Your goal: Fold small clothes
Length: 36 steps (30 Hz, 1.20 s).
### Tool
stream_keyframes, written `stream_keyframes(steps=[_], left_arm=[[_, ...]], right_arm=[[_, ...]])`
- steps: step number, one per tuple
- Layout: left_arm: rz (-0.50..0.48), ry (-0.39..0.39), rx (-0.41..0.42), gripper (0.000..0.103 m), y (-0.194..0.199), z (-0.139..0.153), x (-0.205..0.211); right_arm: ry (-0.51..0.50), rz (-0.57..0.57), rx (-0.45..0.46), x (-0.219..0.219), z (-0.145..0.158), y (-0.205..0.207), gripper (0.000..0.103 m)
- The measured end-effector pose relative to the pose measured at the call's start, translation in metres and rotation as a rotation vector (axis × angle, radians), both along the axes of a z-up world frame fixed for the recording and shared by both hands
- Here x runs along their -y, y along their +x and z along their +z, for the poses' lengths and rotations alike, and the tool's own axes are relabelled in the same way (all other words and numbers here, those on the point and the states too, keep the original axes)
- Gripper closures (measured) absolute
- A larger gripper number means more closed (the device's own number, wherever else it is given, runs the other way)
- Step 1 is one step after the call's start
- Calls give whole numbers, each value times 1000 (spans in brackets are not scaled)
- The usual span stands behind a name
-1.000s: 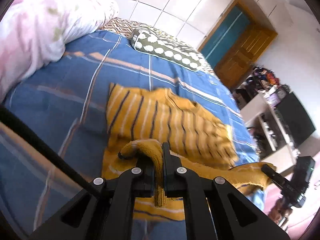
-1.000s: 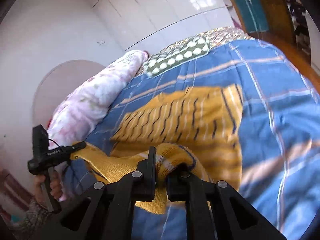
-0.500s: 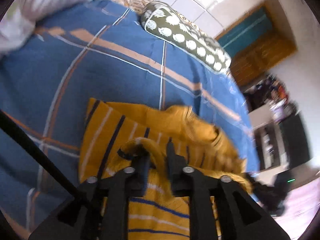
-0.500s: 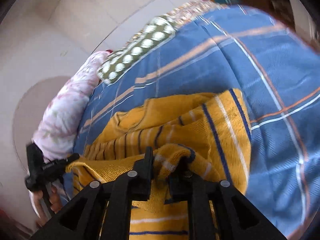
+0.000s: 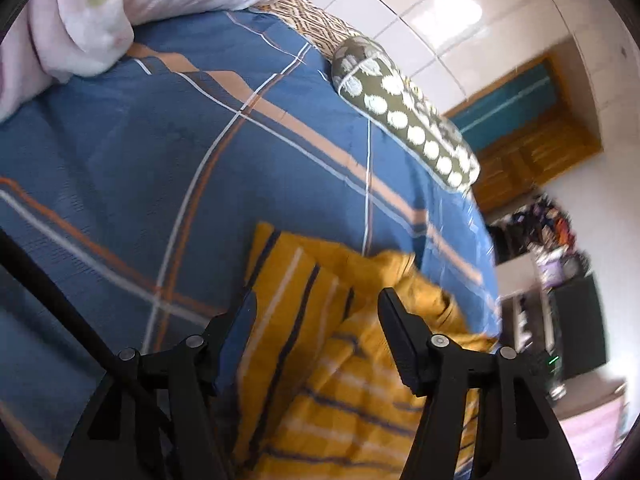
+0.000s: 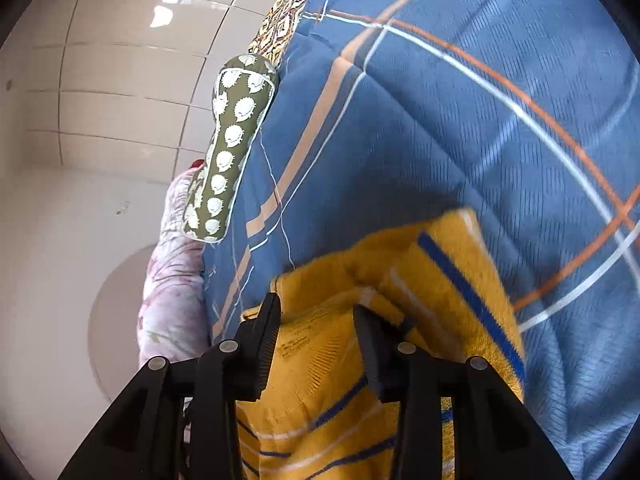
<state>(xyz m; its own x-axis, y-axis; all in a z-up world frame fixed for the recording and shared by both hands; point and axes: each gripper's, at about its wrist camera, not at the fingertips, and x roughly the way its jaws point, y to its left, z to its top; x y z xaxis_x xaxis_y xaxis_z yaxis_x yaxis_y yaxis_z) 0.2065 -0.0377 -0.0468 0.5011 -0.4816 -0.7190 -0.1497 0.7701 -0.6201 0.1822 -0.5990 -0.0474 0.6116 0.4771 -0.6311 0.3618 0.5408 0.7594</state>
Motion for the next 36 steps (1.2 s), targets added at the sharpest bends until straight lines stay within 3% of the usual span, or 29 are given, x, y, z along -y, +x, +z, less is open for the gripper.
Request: stream_keyframes(steps=[1,4,9,13,16,17,20,22,23,26,31,36], left_arm=[[-19,23,8,40,-7,2,2],[-59,81,18,38,-25,6,12],[-113,117,26,38,-58,8,29],[-156,205,51,38,-91,4,49],[-173,312,45,38,-110,-7,58],[-170,325,38,38,-113,-10,59],[-139,328,24,38,-127,-17,52],[-112,328,36,38,-137,-19,48],[-107,334,45,37,-141,-20,48],[-97,393,77,33,-151,-26,51],[-102,444,150,26,-161,-32,57],[-103,339,171,20,-160,-36,44]], right_arm=[[-27,10,15,-1,7,-2,62],[-258,11,57,-2,37,-20,33],[-419,103,38,-3,52,-61,33],[-460,231,26,-23,36,-108,39],[-527,324,-32,-32,19,-132,94],[-540,308,-43,-25,14,-141,96],[-449,173,-101,22,2,-157,96],[-475,131,-119,34,7,-163,94],[-501,126,-104,34,14,-165,87],[-547,111,9,21,48,-168,87],[-625,255,97,-43,68,-130,87],[-663,412,77,-106,37,-59,89]])
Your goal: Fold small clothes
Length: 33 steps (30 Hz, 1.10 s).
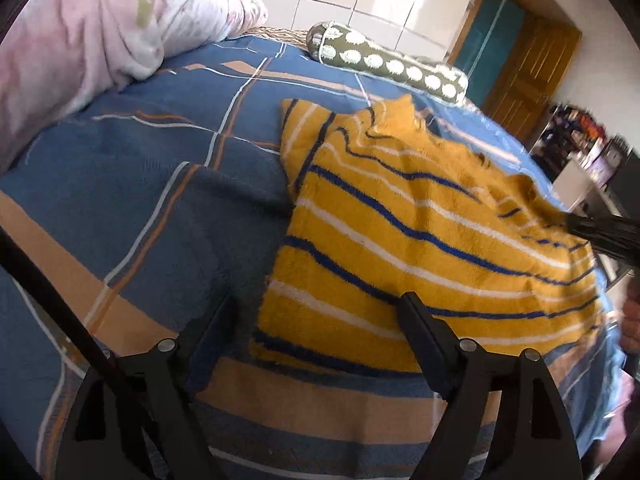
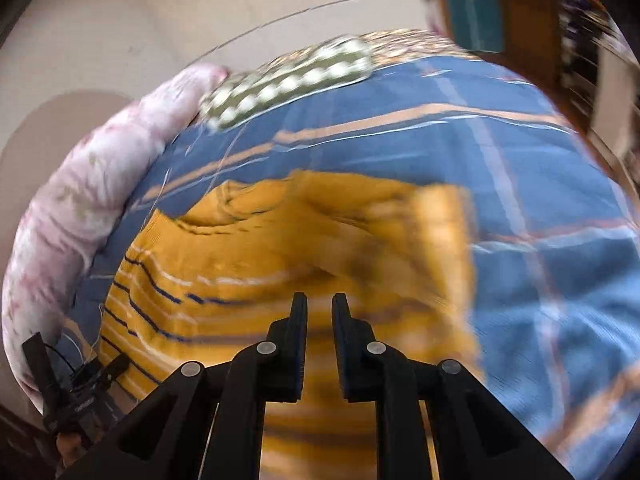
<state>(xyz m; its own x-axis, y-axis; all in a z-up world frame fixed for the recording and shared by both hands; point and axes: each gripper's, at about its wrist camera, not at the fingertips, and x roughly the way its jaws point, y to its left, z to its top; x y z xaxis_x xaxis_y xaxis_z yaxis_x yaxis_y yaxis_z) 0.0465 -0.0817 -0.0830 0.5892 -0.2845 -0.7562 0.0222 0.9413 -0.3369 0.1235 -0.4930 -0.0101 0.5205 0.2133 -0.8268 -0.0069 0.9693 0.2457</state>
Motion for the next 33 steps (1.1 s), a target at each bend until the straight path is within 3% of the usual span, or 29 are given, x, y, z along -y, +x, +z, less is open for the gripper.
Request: stream_keyframes(steps=[4,6,8,10,13,16,19,22,24,26,30,33], left_arm=[[-6,-69,12,19,-4,1,-8],[-20,-101,15,19,-8,3,-11],[-38,-135,0,19,-12,9,-15],[-46,-183,8,19,-18,19,-23],[-1,-218,55,19,-25,34,-46],[73,-213,72,19,-28,37,-71],[151,-222,53,19,-29,29,-100],[184,-239,31,19,-31,20,-119],[203,-224,19,19,-31,15,-129],[217,-232,14,19,-31,13,-139],[223,-247,11,19,-29,11,-145],[219,-210,17,19,-27,13,-139]], right_arm=[[-164,-126,-99,6,-39,61,97],[-143,-226,-106,18,-35,74,98],[-164,-285,-69,12,-14,75,90],[-150,-237,-6,-13,10,73,90],[-142,-94,-4,-66,22,73,90],[-120,53,-48,-122,12,76,90],[-171,158,-86,-186,-13,85,90],[-212,213,-161,-228,-41,105,90],[-299,229,-173,-252,-56,117,90],[-354,242,-150,-273,-57,120,86],[-360,341,-158,-305,-52,120,85],[-374,379,-78,-318,-30,104,84]])
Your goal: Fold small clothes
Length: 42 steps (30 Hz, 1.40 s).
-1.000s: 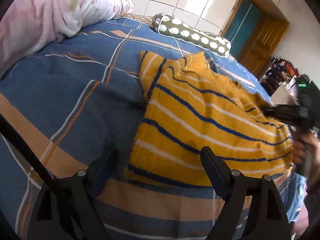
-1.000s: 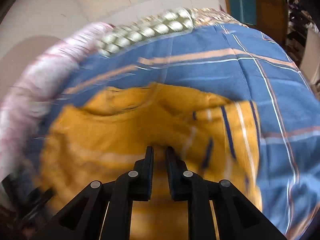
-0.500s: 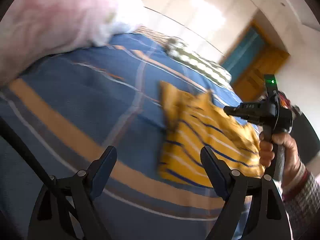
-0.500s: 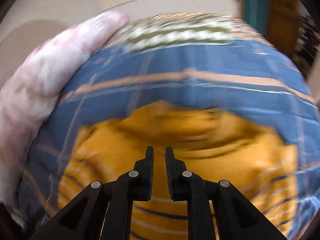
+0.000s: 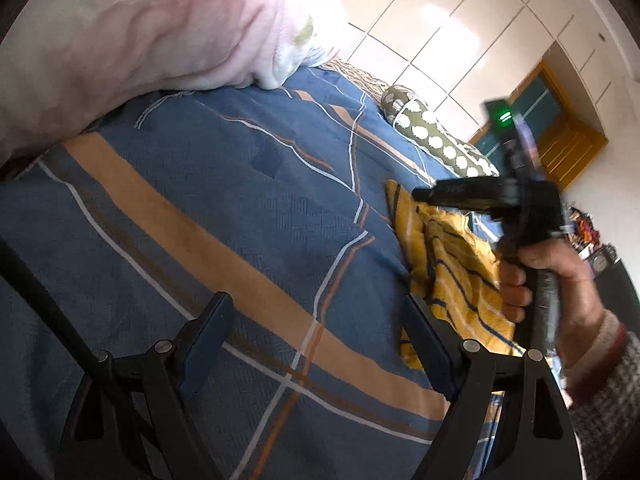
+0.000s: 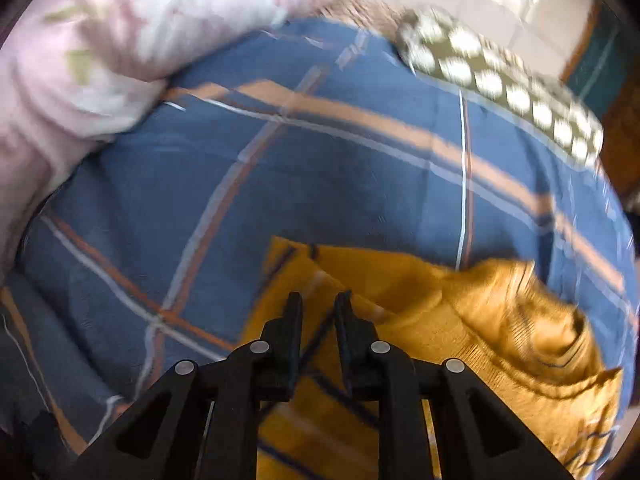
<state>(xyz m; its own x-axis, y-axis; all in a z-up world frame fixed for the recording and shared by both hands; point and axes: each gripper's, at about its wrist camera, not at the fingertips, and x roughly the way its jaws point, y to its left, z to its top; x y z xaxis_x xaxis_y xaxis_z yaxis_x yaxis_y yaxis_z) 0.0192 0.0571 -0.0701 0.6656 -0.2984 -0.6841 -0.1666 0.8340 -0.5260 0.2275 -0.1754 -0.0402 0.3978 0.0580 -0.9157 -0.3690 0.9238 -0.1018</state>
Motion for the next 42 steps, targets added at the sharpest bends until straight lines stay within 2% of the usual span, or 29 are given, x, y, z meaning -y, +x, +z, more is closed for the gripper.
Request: stream_keyframes(steps=[3,5,7,10,13,19,22,28,29,31,36,40,42], left_arm=[[-8,14,-4,19,0,1,4],[-7,14,-8,19,0,2,5],[-5,4,-11,19,0,2,5],[20,-6,-18,19,-3,3,3],[53,-14,-16,19,-6,5,-2],[100,-16,-11,19,-12,4,-15],[105,-30,-20,19,-12,2,-17],[92,-17,-12,19,-12,4,-13],[95,-22,-10,19,-13,5,-15],[106,-32,-7,19,-14,6,-19],[149,-52,13,19,-21,10,-33],[148,-51,10,19,-21,11,-30],[135,-32,12,19,-21,13,-23]], right_arm=[[51,10,39,12,27,-27,77],[74,11,49,24,40,-52,68],[85,17,43,31,42,-66,65],[111,51,15,46,46,-109,61],[116,101,7,50,38,-148,50],[-23,219,74,37,0,-217,50],[-112,223,138,26,-15,-221,50],[-136,182,205,5,-21,-202,50],[-131,182,208,-1,-22,-197,60],[-82,181,143,-7,-25,-190,93],[90,142,39,-6,-21,-185,92],[158,138,12,2,-17,-185,82],[245,111,-3,12,-6,-191,77]])
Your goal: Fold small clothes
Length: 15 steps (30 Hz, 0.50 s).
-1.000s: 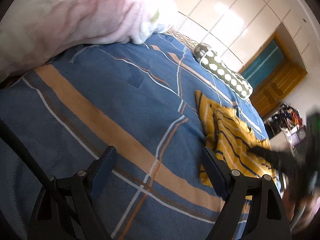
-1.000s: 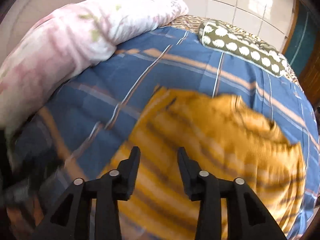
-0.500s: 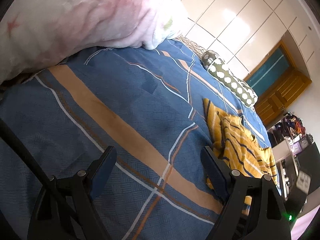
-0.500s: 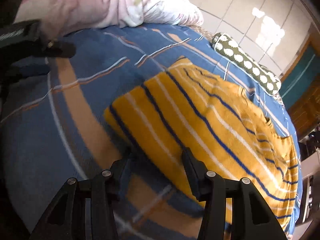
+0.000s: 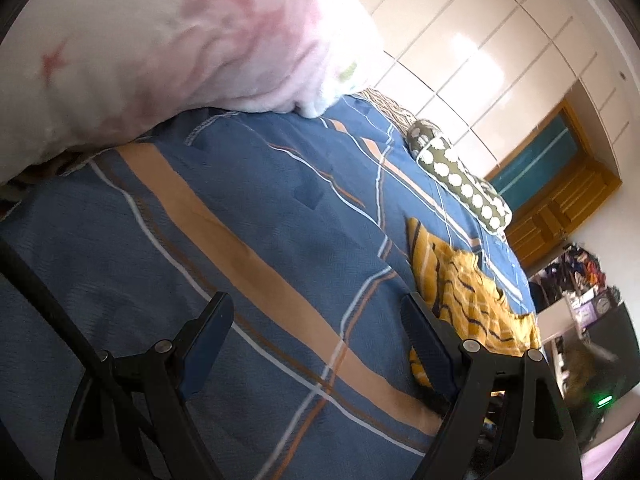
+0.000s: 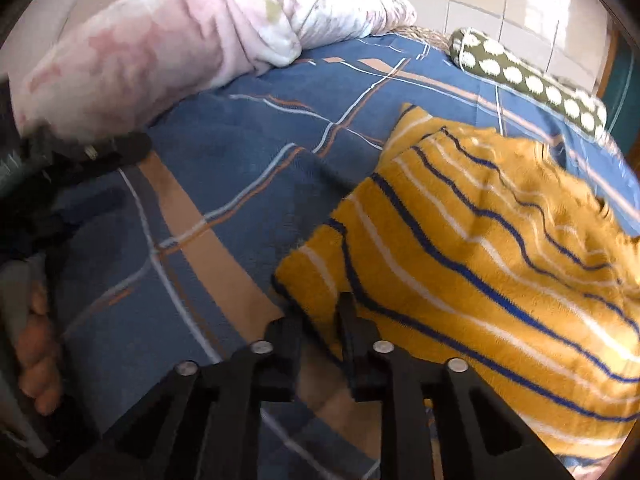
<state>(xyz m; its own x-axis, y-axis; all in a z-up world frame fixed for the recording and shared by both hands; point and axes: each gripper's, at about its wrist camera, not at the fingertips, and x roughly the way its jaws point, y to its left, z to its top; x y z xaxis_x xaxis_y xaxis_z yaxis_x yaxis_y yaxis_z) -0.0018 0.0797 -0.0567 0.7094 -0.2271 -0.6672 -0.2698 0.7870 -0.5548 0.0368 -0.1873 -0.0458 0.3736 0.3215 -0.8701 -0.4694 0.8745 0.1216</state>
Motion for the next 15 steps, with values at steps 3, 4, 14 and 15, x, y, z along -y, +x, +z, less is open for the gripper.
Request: stream_keyframes(steps=[3,4,14,15], left_arm=[[-47,57,14,19,3,6,23],[-71,75,22,19,4,8,33],[-377,171,50,19,23,10,154],[-388,179,37,19,26,6,162]], right_arm=[[94,-56,14,35,27,-5,77],[91,-86,41,49,36,-7,77],[-76,-511,63,241,37,82,77],[-65,-535,37,253,32,93,77]])
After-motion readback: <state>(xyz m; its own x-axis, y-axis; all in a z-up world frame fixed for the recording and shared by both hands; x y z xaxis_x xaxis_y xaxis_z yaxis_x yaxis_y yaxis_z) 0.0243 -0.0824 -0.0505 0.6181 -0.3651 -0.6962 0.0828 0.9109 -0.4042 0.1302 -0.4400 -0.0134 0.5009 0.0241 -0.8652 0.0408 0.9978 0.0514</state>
